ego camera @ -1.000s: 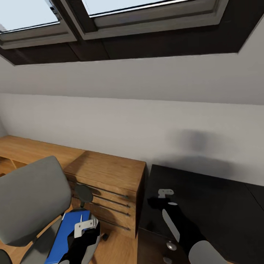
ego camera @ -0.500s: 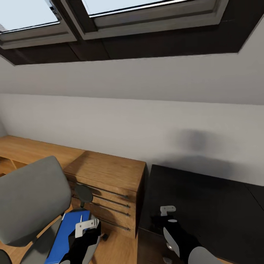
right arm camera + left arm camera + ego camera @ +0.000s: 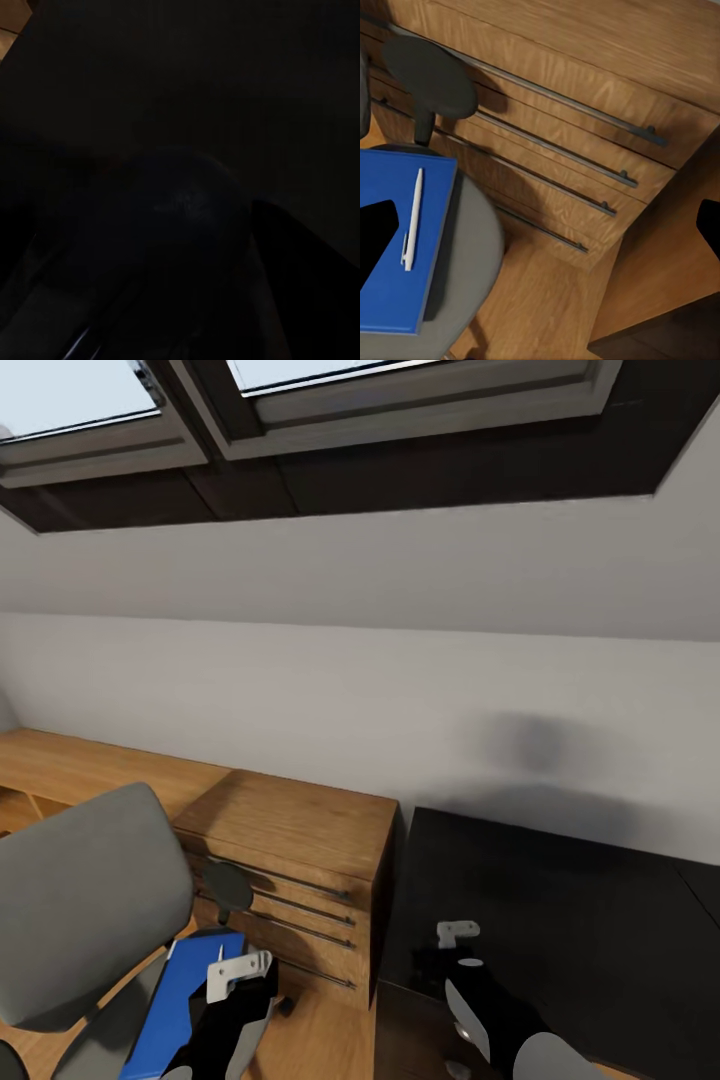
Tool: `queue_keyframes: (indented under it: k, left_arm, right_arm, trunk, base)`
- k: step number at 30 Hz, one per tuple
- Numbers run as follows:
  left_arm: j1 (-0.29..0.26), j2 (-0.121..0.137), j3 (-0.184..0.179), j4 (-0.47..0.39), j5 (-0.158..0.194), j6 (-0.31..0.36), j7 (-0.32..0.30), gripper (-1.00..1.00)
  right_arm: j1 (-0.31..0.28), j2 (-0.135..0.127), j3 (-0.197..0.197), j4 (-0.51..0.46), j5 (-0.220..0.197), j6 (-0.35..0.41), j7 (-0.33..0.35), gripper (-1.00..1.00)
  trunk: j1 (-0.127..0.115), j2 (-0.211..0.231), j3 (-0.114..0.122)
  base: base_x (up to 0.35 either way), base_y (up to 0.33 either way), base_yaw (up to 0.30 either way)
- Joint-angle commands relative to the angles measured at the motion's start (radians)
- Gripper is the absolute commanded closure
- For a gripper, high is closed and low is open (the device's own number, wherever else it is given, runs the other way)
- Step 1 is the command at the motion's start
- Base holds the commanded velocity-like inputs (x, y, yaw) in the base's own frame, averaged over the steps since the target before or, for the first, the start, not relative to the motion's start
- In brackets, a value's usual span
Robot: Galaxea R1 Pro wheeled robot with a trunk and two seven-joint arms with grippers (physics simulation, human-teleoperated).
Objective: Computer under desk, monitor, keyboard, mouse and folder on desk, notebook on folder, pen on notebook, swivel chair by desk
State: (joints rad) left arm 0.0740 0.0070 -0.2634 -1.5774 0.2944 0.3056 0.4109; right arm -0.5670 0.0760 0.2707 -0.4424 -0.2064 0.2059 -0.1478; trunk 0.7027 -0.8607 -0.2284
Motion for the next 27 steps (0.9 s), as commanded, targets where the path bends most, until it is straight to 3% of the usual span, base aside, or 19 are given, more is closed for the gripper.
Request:
queue_keyframes:
  k: [1,4,5,7,19,27]
  left_arm:
    - [0.0,0.001,-0.002,-0.002,0.009,0.003,0.008,-1.0]
    - [0.0,0.001,-0.002,-0.001,0.009,0.003,0.008,-1.0]
    - [0.0,0.001,-0.002,-0.001,0.009,0.003,0.008,-1.0]
    - [0.0,0.001,-0.002,0.0,0.009,0.003,0.008,-1.0]
    - [0.0,0.001,-0.018,0.003,0.009,0.003,0.008,-1.0]
    - [0.0,0.002,-0.019,0.005,0.009,0.003,0.008,-1.0]
  right_arm:
    - [-0.001,-0.001,0.008,-0.002,-0.011,-0.009,-0.01,1.0]
    - [-0.001,0.002,0.009,-0.001,-0.01,-0.04,-0.012,1.0]
    - [-0.001,0.021,0.01,0.0,-0.009,-0.05,-0.024,1.0]
    - [-0.001,0.033,0.011,0.017,-0.005,-0.057,-0.035,1.0]
    - [-0.001,0.037,0.01,0.026,0.014,-0.067,-0.038,1.0]
    - [-0.001,0.037,0.01,0.027,0.015,-0.071,-0.038,1.0]
  trunk:
    - [0.004,-0.008,-0.004]
    - [0.016,-0.029,-0.014]
    - [0.02,-0.036,-0.017]
    - [0.027,-0.05,-0.023]
    - [0.073,-0.134,-0.061]
    - [0.073,-0.134,-0.061]
  base:
    - [0.0,0.0,0.0]
    - [0.0,0.0,0.0]
    - [0.0,0.0,0.0]
    - [0.0,0.0,0.0]
    - [0.0,0.0,0.0]
    - [0.0,0.0,0.0]
